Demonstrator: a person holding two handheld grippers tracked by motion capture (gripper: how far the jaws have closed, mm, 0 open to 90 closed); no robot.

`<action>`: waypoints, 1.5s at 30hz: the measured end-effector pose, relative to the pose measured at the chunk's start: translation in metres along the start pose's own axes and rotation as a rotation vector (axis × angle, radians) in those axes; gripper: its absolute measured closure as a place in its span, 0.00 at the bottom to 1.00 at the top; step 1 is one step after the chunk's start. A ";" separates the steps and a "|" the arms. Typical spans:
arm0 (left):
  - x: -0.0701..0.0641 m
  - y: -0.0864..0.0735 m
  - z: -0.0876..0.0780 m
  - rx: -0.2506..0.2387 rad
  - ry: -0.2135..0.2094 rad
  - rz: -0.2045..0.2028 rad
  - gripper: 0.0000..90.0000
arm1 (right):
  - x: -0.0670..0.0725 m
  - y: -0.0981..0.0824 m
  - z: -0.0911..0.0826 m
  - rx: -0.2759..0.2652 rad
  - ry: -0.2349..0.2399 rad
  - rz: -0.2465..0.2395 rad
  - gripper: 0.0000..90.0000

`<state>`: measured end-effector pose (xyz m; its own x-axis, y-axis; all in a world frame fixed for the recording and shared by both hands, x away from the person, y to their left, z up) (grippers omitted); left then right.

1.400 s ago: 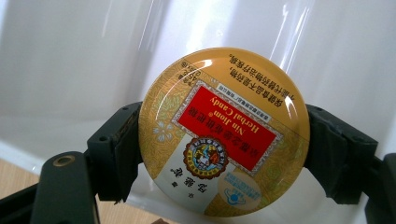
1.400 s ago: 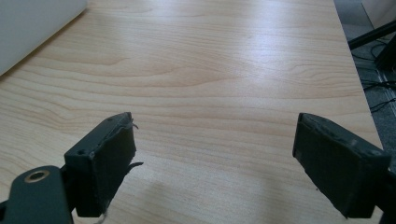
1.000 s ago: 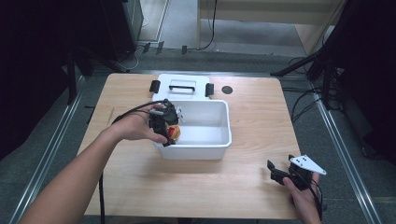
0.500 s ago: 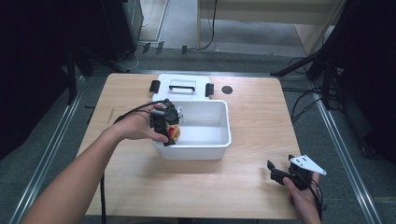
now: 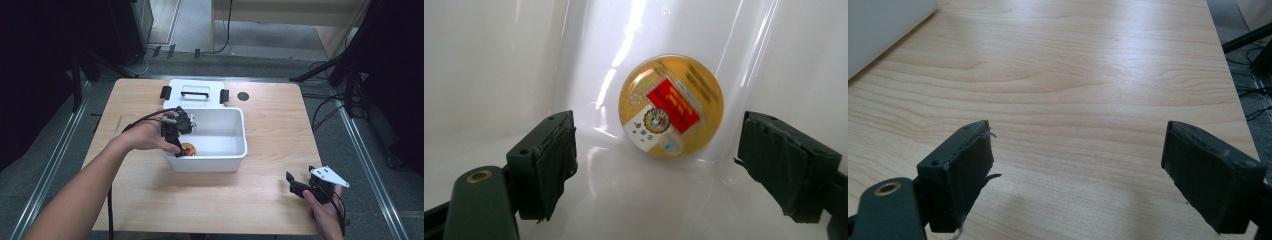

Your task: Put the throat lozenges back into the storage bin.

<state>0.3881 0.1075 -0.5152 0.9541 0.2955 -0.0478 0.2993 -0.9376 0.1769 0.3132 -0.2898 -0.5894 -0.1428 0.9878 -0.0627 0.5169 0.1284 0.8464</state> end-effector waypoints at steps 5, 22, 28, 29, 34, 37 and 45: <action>0.001 0.000 -0.002 -0.018 0.011 0.006 0.23 | 0.000 0.000 0.000 0.000 0.000 0.000 0.14; -0.002 -0.005 -0.037 -0.124 0.024 -0.038 0.34 | 0.000 0.000 0.000 0.000 -0.001 -0.003 0.14; -0.001 -0.011 -0.053 -0.171 0.048 -0.071 0.32 | 0.000 0.000 0.000 0.001 -0.002 -0.002 0.14; -0.002 -0.013 -0.055 -0.178 0.053 -0.070 0.32 | 0.000 0.000 0.000 0.002 -0.002 -0.002 0.14; -0.004 -0.021 -0.069 -0.208 0.084 -0.082 0.29 | 0.001 0.000 0.001 0.003 -0.002 -0.001 0.14; -0.006 -0.027 -0.081 -0.250 0.104 -0.095 0.26 | 0.001 0.000 0.001 0.003 -0.002 -0.004 0.14; -0.009 -0.042 -0.090 -0.382 0.123 -0.142 0.15 | 0.001 0.000 0.001 0.005 -0.004 -0.005 0.14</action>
<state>0.3667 0.1606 -0.4335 0.8888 0.4581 0.0156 0.3811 -0.7575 0.5300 0.3137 -0.2891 -0.5900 -0.1419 0.9875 -0.0685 0.5203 0.1333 0.8435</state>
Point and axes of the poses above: each handheld gripper's, and its own axes: z roughly forward along the jaws, y roughly out of its top, x roughly to its left, the point moved 8 cm from there along z, roughly forward along the jaws, and after that the axes turned 10 degrees about -y, right-handed, at the moved point
